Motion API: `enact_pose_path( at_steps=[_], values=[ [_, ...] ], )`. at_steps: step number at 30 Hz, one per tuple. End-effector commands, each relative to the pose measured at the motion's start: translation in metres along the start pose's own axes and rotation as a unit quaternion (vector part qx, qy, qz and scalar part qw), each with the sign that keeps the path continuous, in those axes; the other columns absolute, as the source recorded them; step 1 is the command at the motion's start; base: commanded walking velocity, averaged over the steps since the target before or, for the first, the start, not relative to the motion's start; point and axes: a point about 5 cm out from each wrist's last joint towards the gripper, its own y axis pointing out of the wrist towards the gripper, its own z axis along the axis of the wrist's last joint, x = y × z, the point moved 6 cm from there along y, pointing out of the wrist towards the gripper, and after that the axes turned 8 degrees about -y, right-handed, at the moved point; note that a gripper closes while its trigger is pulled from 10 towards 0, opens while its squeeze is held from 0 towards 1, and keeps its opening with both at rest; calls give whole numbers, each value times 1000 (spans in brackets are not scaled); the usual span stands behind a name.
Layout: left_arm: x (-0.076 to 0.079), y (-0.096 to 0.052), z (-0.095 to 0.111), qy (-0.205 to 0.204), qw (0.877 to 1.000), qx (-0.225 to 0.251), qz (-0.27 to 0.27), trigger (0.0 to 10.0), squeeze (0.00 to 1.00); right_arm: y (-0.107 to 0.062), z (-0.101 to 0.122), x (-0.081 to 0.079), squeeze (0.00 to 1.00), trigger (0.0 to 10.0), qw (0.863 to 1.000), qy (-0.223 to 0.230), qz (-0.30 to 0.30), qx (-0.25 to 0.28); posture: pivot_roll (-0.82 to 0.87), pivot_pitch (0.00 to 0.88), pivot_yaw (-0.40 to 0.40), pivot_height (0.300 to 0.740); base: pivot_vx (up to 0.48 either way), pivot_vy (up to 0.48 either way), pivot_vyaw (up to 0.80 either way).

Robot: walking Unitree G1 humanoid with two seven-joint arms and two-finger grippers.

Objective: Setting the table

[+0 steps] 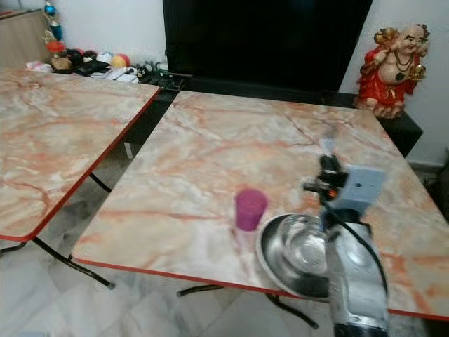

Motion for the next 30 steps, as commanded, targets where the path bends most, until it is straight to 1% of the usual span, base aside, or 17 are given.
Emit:
enact_pose_path(
  at_steps=[1,3,5,7,8,11,14,15,17,20,22,28,30],
  values=[
    [-7,-2,-7,8,1000,-14,7,10000,0,0,-4,0,0,10000,1000,-8,-6,-12,87,12,-43,740,0,0,0],
    [-7,-2,-7,7,1000,-14,7,10000,0,-2,-12,11,0,10000,999,-22,-26,-33,85,14,-42,740,0,0,0],
    [-7,-2,-7,8,1000,-15,6,10000,0,-3,-15,16,0,10000,998,-22,-35,-39,85,13,-42,740,0,0,0],
    [-6,-2,-7,8,1000,-16,6,10000,0,-4,-19,21,0,10000,997,-34,-41,-54,81,13,-42,740,0,0,0],
    [-6,-2,-8,8,1000,-16,6,10000,0,-4,-26,26,0,10000,995,-43,-48,-75,79,14,-42,740,0,0,0],
    [-6,-2,-7,8,1000,-17,5,10000,0,-4,-32,28,0,10000,993,-50,-49,-91,81,14,-43,740,0,0,0],
    [-5,-2,-7,5,1000,-17,4,10000,0,-8,-55,31,0,10000,987,-65,-42,-144,83,14,-46,740,0,0,0],
    [-5,-2,-7,5,1000,-17,4,10000,0,-8,-55,31,0,10000,987,-65,-42,-144,83,14,-46,740,0,0,0],
    [-3,-2,-9,2,1000,-20,1,10000,0,-15,-83,37,0,10000,974,-69,-47,-209,83,13,-45,740,0,0,0],
    [-1,-2,-10,2,1000,-22,-1,10000,0,-19,-99,42,0,10000,965,-73,-48,-246,90,11,-47,740,0,0,0],
    [-2,-1,-9,-1,1000,-21,1,10000,0,-19,-104,46,0,10000,962,-75,-49,-256,89,16,-44,740,0,0,0],
    [-3,-2,-9,1,1000,-21,1,10000,0,-19,-109,49,0,10000,960,-79,-42,-266,87,18,-40,740,0,0,0],
    [-4,-2,-8,1,1000,-21,1,10000,0,-20,-114,53,0,10000,956,-79,-44,-279,88,20,-36,740,0,0,0]
  ],
)
